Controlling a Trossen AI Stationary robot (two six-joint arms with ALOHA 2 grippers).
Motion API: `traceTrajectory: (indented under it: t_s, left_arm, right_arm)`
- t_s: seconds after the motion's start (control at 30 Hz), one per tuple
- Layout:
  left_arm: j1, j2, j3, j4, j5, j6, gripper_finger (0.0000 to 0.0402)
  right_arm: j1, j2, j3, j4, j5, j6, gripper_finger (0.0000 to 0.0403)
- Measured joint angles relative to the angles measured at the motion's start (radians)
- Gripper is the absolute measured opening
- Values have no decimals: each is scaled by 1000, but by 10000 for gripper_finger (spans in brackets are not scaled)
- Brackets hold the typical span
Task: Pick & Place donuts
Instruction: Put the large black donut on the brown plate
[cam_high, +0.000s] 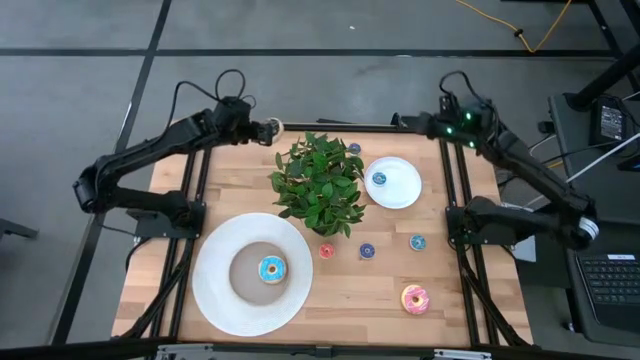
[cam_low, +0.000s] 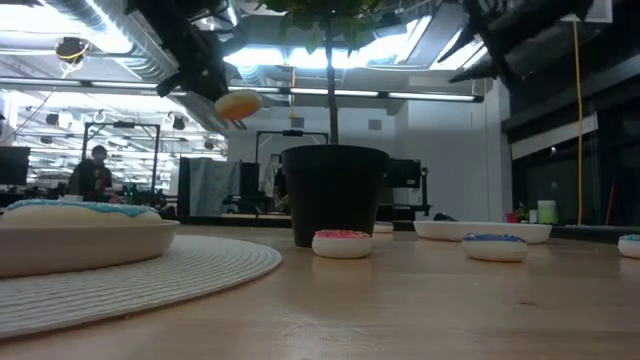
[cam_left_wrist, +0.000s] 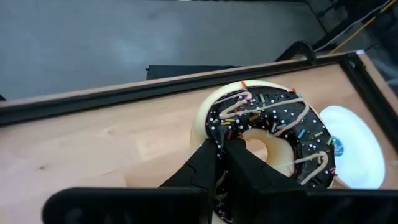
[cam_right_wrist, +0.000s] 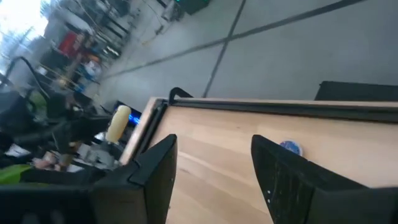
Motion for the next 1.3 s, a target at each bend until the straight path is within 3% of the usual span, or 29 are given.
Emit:
traceTrajectory:
  t_s: [0.4,0.83,1.07,1.3]
  left_arm:
    - [38,143,210,-22,30,123,19]
    - [108,236,402,-72,104,231,19]
    - [109,273,452,-97,141,263,19]
    - [109,273,452,-89,145,262,19]
  right_arm:
    - [0,380,487,-222,-1,-99,207]
    - [0,709,903,-352,-132,-91,207]
    - [6,831,1034,-347,-263,-89,207]
    - [27,910,1057,-347,-365,-46,207]
